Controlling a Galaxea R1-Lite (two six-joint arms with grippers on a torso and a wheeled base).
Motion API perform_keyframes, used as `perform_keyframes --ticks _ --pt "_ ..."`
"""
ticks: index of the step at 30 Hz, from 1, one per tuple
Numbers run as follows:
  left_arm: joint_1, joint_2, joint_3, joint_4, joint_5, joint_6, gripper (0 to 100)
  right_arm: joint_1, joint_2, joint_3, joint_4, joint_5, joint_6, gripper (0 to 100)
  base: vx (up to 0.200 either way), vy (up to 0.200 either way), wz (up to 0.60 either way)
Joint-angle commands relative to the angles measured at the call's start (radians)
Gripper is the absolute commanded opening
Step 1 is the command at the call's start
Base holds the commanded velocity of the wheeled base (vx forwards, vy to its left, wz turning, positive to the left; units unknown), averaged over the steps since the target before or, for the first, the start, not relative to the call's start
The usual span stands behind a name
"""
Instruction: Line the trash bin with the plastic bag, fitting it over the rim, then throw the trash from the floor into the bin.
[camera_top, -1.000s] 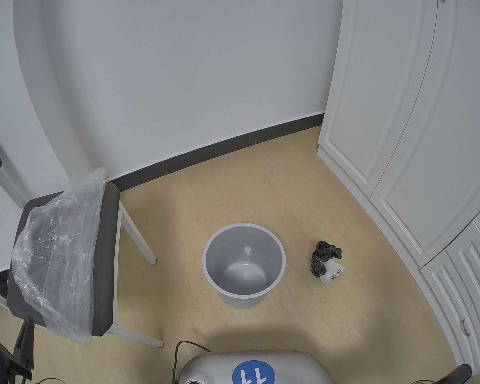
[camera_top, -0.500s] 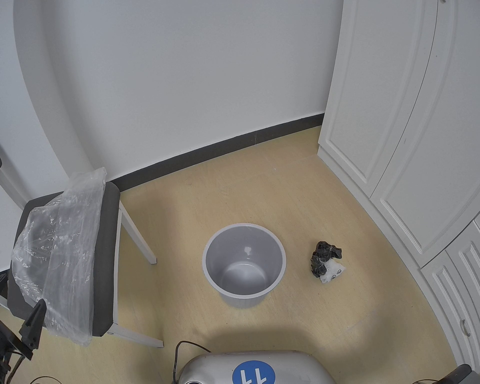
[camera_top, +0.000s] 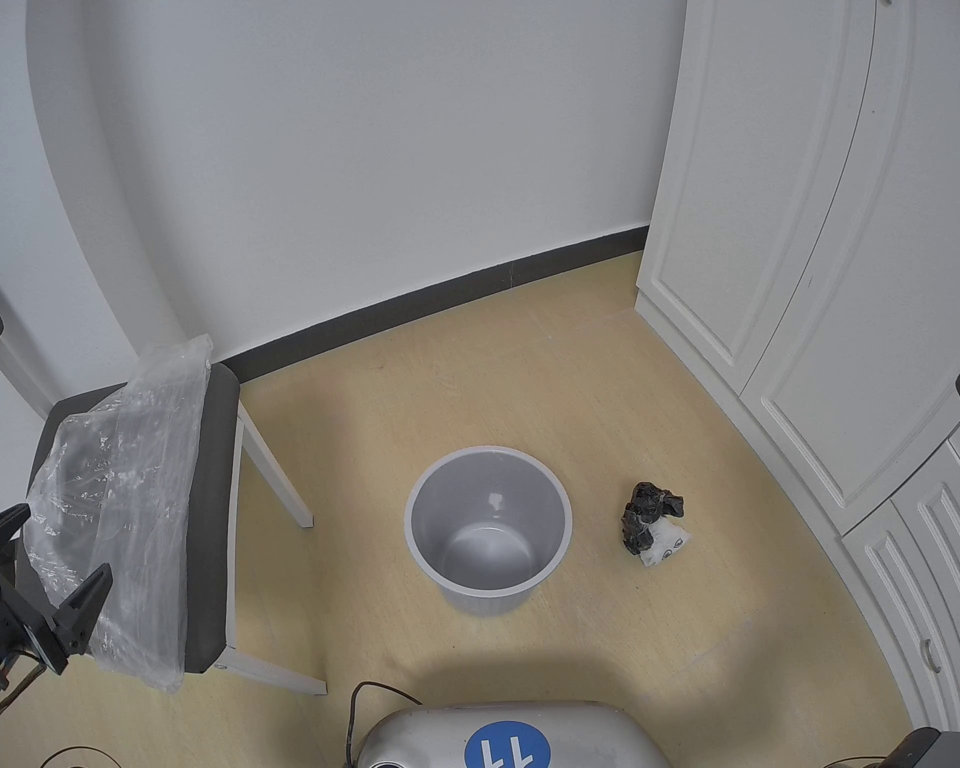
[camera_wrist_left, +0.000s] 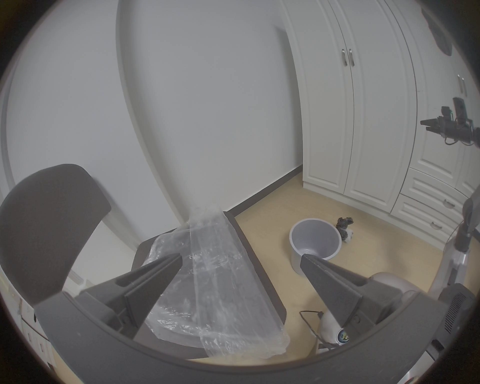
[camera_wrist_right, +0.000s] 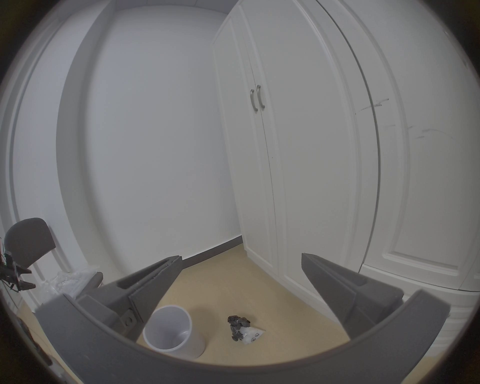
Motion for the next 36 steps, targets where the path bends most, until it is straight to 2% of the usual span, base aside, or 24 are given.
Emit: perform_keyframes --ticks 1,3,7,13,14,15,17,23,25,30,31,32,36 --pt "-0.050 0.038 -0.040 0.007 0.063 0.033 100 0.154 0.095 -0.026 -0.004 -0.108 0.006 100 0.000 0.000 0.00" --pt "-0.056 0.047 -0.049 0.008 0.086 0.065 100 0.172 0.133 -0.018 -0.040 -0.139 0.007 100 0.000 0.000 0.00" --pt "-0.058 0.076 -0.055 0.013 0.090 0.131 100 0.174 0.150 0.002 -0.087 -0.140 0.004 100 0.000 0.000 0.00" --pt "-0.059 0.150 -0.089 0.013 0.094 0.324 100 0.174 0.167 0.003 -0.096 -0.142 -0.003 100 0.000 0.000 0.00" --pt "-0.059 0.150 -0.089 0.013 0.094 0.329 100 0.174 0.167 0.003 -0.096 -0.142 -0.003 100 0.000 0.000 0.00" --pt "-0.059 0.160 -0.094 0.016 0.117 0.390 100 0.174 0.167 0.003 -0.096 -0.142 -0.005 100 0.000 0.000 0.00" --pt "-0.061 0.170 -0.094 0.018 0.142 0.436 100 0.174 0.167 0.003 -0.096 -0.142 -0.005 100 0.000 0.000 0.00" --pt "-0.084 0.203 -0.081 0.021 0.163 0.530 100 0.174 0.174 0.005 -0.093 -0.142 -0.005 100 0.000 0.000 0.00" --pt "-0.129 0.222 -0.075 0.019 0.220 0.577 100 0.174 0.187 0.005 -0.093 -0.142 -0.003 100 0.000 0.000 0.00" --pt "-0.285 0.292 -0.072 0.019 0.353 0.588 100 0.175 0.210 0.008 -0.092 -0.142 -0.005 100 0.000 0.000 0.00" --pt "-0.285 0.292 -0.072 0.019 0.353 0.588 100 0.175 0.210 0.008 -0.092 -0.142 -0.005 100 0.000 0.000 0.00" --pt "-0.343 0.335 -0.072 0.016 0.406 0.585 100 0.177 0.217 0.011 -0.093 -0.142 -0.005 100 0.000 0.000 0.00" --pt "-0.379 0.403 -0.078 0.007 0.442 0.584 100 0.178 0.221 0.012 -0.093 -0.142 -0.008 100 0.000 0.000 0.00"
